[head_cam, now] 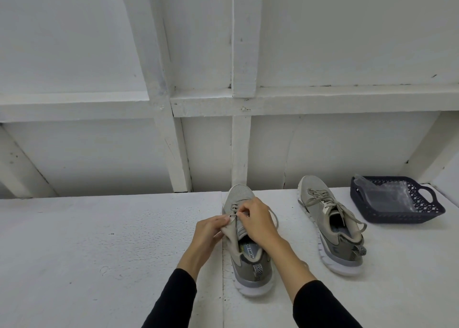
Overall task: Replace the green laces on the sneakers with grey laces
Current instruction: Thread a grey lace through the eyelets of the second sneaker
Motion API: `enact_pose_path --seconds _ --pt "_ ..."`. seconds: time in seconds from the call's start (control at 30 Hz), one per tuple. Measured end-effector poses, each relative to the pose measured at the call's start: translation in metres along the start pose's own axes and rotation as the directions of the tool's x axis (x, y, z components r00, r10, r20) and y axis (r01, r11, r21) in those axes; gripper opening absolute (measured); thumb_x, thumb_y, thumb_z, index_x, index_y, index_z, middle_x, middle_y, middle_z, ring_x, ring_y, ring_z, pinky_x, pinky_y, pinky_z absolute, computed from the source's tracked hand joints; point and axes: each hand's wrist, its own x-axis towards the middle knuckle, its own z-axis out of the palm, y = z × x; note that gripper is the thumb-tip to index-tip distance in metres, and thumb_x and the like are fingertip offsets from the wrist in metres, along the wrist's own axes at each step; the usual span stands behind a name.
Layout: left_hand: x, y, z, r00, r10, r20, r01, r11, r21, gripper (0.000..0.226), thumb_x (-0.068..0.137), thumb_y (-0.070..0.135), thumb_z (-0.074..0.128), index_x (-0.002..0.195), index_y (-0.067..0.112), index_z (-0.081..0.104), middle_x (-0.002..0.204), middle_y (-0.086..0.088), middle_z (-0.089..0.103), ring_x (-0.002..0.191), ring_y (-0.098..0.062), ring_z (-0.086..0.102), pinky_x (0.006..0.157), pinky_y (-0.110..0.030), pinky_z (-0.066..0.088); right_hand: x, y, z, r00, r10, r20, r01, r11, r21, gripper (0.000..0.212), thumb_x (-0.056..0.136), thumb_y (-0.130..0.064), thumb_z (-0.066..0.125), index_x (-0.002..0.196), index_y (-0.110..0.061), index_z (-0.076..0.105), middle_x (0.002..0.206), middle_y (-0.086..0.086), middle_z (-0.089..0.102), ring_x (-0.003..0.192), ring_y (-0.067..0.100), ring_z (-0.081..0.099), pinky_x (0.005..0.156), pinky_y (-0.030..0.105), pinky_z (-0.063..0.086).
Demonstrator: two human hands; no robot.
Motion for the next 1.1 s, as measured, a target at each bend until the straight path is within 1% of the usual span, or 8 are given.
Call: enact_pose_path --seconds 0.33,0.43,0.57,0.7,0.83,0.9,0.97,1.1 --pt "-0.002 0.002 0.002 1.0 0.018 0.009 -0.018 1.0 0.021 0.016 0.085 0.004 0.067 0.097 -0.003 0.074 0.099 -0.016 0.073 0.086 -0.016 0.069 0.069 -0.021 0.055 -0.001 0.003 0.001 0.998 -0.056 -0.003 0.055 0.995 -0.082 0.012 0.094 -0.022 0.06 0.095 -0.014 0.069 0.105 0.0 0.054 0.095 0.013 0.049 0.077 0.022 0.038" --pt "-0.004 0.003 0.003 0.998 0.044 0.036 -0.046 0.996 0.079 0.019 0.087 0.016 0.068 0.096 0.002 0.075 0.099 -0.011 0.074 0.093 -0.017 0.068 0.077 -0.023 0.054 -0.002 0.004 0.002 0.996 -0.089 0.002 0.088 0.982 -0.167 0.014 0.095 -0.022 0.058 0.096 -0.014 0.069 0.107 0.001 0.053 0.103 0.016 0.046 0.078 0.023 0.037" --pt "-0.006 0.005 0.005 0.997 0.051 0.056 -0.056 0.993 0.1 0.032 0.097 0.034 0.055 0.099 0.012 0.077 0.102 -0.001 0.075 0.099 -0.011 0.07 0.09 -0.027 0.051 -0.004 0.004 0.0 0.99 -0.136 -0.049 0.123 0.971 -0.205 0.015 0.096 -0.022 0.055 0.096 -0.013 0.067 0.105 -0.001 0.051 0.099 0.013 0.046 0.073 0.021 0.035" --pt "-0.004 0.003 0.005 0.997 0.076 0.029 -0.079 0.99 0.118 0.024 0.096 0.024 0.057 0.102 0.012 0.076 0.103 -0.001 0.075 0.102 -0.013 0.069 0.089 -0.027 0.051 -0.004 0.002 0.001 0.966 -0.257 -0.032 0.231 0.912 -0.34 0.017 0.096 -0.018 0.052 0.101 -0.009 0.065 0.108 0.003 0.051 0.102 0.019 0.049 0.074 0.031 0.044" --pt "0.0 -0.003 0.004 0.993 0.119 -0.01 -0.117 0.982 0.15 0.017 0.091 0.013 0.065 0.104 0.01 0.075 0.101 -0.003 0.075 0.098 -0.015 0.07 0.079 -0.022 0.055 -0.002 0.001 0.003 0.939 -0.343 -0.028 0.301 0.856 -0.42 0.013 0.093 -0.011 0.057 0.101 -0.007 0.066 0.106 0.006 0.056 0.1 0.024 0.051 0.072 0.03 0.038" --pt "0.002 -0.003 0.006 0.991 0.132 -0.031 -0.125 0.979 0.164 0.014 0.091 0.011 0.066 0.102 0.011 0.074 0.097 -0.002 0.076 0.092 -0.013 0.071 0.076 -0.021 0.057 -0.002 0.001 0.003 0.949 -0.312 -0.056 0.269 0.886 -0.379 0.016 0.095 -0.015 0.055 0.105 -0.01 0.067 0.109 0.004 0.055 0.103 0.021 0.048 0.076 0.028 0.037" --pt "0.004 -0.003 0.008 0.987 0.153 -0.039 -0.143 0.97 0.197 0.012 0.091 0.011 0.066 0.098 0.013 0.075 0.093 0.0 0.076 0.089 -0.011 0.07 0.08 -0.023 0.057 -0.003 0.003 0.002 0.962 -0.263 -0.069 0.224 0.911 -0.346 0.019 0.097 -0.017 0.052 0.11 -0.013 0.065 0.114 0.001 0.053 0.105 0.018 0.044 0.076 0.023 0.035" --pt "0.005 -0.005 0.01 0.986 0.166 -0.018 -0.158 0.963 0.218 0.013 0.091 0.012 0.066 0.1 0.012 0.075 0.095 -0.001 0.076 0.09 -0.012 0.07 0.08 -0.022 0.056 -0.007 0.007 0.0 0.969 -0.232 -0.088 0.19 0.922 -0.337 0.02 0.098 -0.017 0.05 0.114 -0.013 0.062 0.118 -0.001 0.05 0.107 0.016 0.042 0.076 0.019 0.03"
